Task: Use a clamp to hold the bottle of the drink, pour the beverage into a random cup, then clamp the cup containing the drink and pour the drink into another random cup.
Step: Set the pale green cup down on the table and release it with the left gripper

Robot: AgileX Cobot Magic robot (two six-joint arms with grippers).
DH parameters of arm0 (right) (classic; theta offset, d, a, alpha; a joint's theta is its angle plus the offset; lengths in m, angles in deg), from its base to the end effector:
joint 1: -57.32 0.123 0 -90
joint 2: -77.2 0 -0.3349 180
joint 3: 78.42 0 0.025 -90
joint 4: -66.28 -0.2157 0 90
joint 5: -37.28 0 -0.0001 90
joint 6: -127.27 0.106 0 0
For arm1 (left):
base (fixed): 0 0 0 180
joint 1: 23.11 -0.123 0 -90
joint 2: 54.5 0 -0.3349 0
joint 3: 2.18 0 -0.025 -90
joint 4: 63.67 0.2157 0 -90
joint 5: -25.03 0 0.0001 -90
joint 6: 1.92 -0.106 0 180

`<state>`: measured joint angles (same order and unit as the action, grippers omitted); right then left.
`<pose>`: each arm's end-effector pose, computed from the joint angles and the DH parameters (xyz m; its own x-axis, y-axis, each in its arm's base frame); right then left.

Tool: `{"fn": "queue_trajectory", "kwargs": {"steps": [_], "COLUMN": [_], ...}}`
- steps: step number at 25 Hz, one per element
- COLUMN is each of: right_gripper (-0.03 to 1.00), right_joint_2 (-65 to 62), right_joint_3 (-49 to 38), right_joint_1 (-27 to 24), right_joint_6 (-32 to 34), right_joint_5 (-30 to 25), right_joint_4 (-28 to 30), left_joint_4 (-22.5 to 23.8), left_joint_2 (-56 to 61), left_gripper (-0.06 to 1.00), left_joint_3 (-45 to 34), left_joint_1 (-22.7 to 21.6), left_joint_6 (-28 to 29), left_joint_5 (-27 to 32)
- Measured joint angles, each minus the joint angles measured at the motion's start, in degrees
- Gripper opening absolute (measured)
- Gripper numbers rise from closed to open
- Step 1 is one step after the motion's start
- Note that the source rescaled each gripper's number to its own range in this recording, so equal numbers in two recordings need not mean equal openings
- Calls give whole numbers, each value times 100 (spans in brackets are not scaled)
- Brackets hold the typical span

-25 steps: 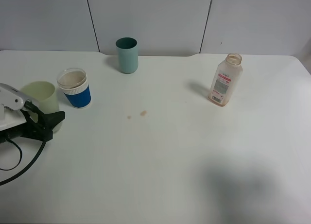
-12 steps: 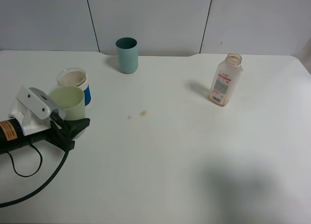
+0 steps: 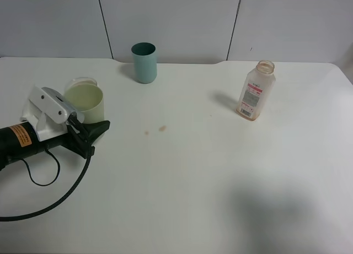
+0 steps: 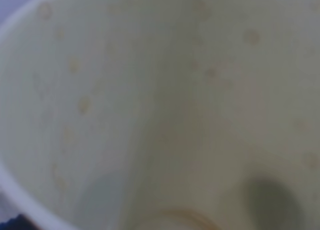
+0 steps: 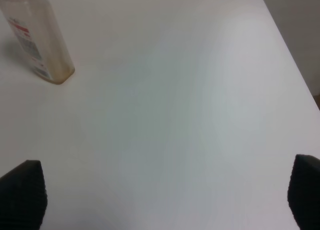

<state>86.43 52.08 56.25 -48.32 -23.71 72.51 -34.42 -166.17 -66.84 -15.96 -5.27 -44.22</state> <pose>-0.0676 -0.0088 0.2579 -0.4909 0.0331 -0.8706 0.1130 0.9933 -0.0259 0.2431 -0.0793 0.1885 -0.1901 0.2494 -0.9495 0.6046 0.7918 0.0869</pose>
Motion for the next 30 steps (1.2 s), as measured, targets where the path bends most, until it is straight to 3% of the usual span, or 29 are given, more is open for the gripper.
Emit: {"fn": "queue_trajectory", "kwargs": {"steps": [16, 30], "right_gripper": [93, 93], "right_joint_2": [0, 0], "right_joint_3": [0, 0], "right_joint_1": [0, 0], "right_joint_6": [0, 0], "right_joint_5": [0, 0], "right_joint_4": [0, 0], "left_joint_4": [60, -106], "left_joint_2": [-539, -1162], "left_gripper": [0, 0], "left_joint_3": [426, 843], "left_joint_1": [12, 660], "left_joint_6": [46, 114], "left_joint_5": [-3, -2]}}
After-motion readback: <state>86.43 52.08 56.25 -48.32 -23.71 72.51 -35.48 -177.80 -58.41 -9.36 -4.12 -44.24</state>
